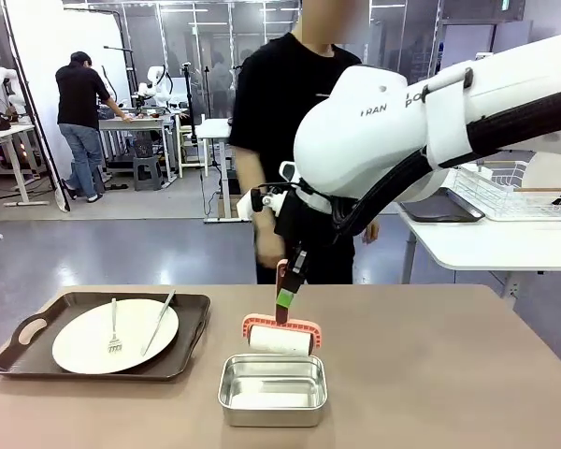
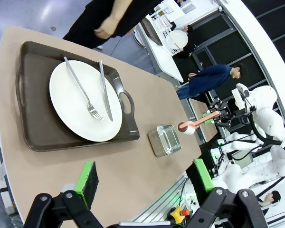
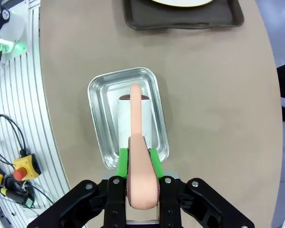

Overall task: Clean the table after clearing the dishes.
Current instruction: Place the Lint Roller back on top of the Airtight Container.

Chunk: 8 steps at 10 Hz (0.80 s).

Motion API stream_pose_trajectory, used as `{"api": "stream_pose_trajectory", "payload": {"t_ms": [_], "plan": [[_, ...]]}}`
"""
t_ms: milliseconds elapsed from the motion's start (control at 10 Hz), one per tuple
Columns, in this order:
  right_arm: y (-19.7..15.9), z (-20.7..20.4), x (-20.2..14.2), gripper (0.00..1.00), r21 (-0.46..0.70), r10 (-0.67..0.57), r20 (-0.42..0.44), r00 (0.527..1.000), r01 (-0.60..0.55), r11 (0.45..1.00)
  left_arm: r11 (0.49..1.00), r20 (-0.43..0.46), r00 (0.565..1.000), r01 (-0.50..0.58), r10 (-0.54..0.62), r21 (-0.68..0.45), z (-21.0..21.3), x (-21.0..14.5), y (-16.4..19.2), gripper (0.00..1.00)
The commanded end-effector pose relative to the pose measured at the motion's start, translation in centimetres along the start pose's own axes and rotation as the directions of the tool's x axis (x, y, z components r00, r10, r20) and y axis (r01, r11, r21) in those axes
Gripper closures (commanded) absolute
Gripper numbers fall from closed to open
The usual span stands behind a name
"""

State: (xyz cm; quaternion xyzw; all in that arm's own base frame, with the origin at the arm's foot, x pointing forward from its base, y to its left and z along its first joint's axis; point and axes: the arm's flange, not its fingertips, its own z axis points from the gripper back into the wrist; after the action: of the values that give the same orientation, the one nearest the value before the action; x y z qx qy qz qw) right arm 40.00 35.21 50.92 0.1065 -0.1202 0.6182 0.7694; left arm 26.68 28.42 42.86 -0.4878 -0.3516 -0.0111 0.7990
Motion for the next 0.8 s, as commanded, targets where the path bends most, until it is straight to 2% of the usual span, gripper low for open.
{"api": "stream_pose_trajectory", "payload": {"t_ms": [0, 300, 500, 700], "plan": [[0.6, -1.8, 0.6, 0.79, 0.04, 0.082, 0.021, 0.996, -0.083, 0.996, 1.0, 0.008, 1.0, -0.001, 0.001, -0.011, 0.2, -0.1, -0.1, 0.0], [1.1, -4.4, 0.6, 0.79, 0.05, 0.182, 0.013, 0.983, -0.183, 0.982, 1.0, 0.008, 1.0, -0.001, 0.001, -0.011, 0.2, -0.1, -0.1, 0.0], [0.9, -5.9, 0.6, 0.79, 0.062, 0.204, 0.024, 0.979, -0.205, 0.977, 1.0, 0.008, 1.0, -0.001, 0.001, -0.011, 0.2, -0.1, -0.1, 0.0], [0.9, -5.2, 1.1, 0.79, 0.063, 0.176, -0.015, 0.984, -0.175, 0.983, 1.0, 0.008, 1.0, -0.001, 0.001, -0.011, 0.2, -0.1, -0.1, 0.0]]}}
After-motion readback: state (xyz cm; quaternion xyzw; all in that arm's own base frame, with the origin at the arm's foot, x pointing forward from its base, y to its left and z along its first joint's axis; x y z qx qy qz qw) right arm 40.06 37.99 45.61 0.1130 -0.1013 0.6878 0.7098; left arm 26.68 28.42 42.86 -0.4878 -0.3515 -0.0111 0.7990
